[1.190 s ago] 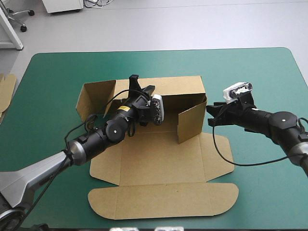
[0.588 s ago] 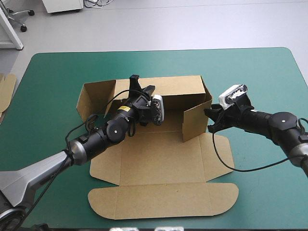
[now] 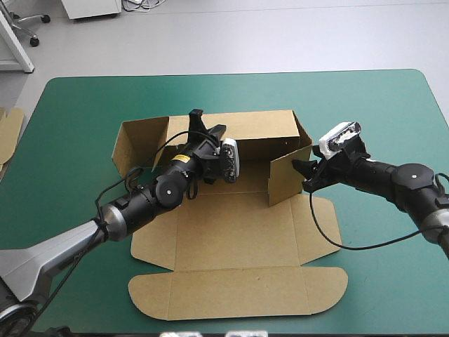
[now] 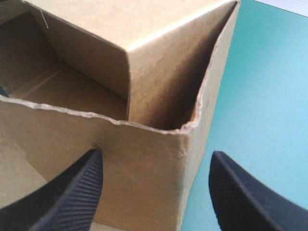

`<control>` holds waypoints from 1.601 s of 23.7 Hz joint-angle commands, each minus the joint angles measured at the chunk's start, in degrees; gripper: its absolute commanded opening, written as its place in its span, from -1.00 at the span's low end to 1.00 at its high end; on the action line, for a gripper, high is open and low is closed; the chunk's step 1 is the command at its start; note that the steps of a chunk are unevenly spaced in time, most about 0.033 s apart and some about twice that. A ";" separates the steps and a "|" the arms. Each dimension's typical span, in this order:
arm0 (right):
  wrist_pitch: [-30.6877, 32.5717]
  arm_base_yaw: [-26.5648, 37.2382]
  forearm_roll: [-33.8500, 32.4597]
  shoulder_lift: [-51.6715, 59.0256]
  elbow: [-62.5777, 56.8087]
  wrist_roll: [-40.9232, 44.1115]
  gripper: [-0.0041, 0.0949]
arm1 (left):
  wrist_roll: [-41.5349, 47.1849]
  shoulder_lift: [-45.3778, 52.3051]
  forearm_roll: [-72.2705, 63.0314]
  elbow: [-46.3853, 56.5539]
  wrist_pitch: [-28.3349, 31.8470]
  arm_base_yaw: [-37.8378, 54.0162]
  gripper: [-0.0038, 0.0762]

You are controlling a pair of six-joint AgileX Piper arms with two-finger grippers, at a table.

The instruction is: Fold the box

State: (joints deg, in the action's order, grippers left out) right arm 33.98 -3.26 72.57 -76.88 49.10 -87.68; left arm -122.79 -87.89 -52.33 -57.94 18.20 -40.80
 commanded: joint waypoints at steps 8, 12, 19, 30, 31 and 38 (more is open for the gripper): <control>-1.24 -0.07 1.76 1.99 1.62 -0.56 0.29 | 0.30 1.54 -1.57 -0.94 -0.19 -0.34 -0.94; -1.33 -0.07 3.14 1.85 1.70 -4.24 0.35 | 0.30 1.54 -1.57 -0.94 -0.08 -0.34 -0.94; 0.49 -0.07 4.95 0.25 1.59 -5.61 0.55 | 0.05 1.33 -1.84 -0.94 1.07 -0.34 -0.94; 0.63 -0.07 8.13 -3.71 1.59 -6.96 0.54 | 0.26 -1.44 1.26 -0.94 5.93 -3.19 -0.94; 0.50 -0.07 8.84 -3.85 1.59 -9.15 0.54 | 0.26 -1.44 1.37 -0.94 5.93 -3.19 -0.94; 0.18 0.04 8.63 -3.74 2.12 -10.25 0.40 | 0.26 -1.44 1.37 -0.94 6.15 -3.19 -0.94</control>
State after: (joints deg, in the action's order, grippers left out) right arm 32.92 -3.26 78.67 -82.33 49.20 -97.74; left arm -122.79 -90.83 -50.71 -57.87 25.54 -43.06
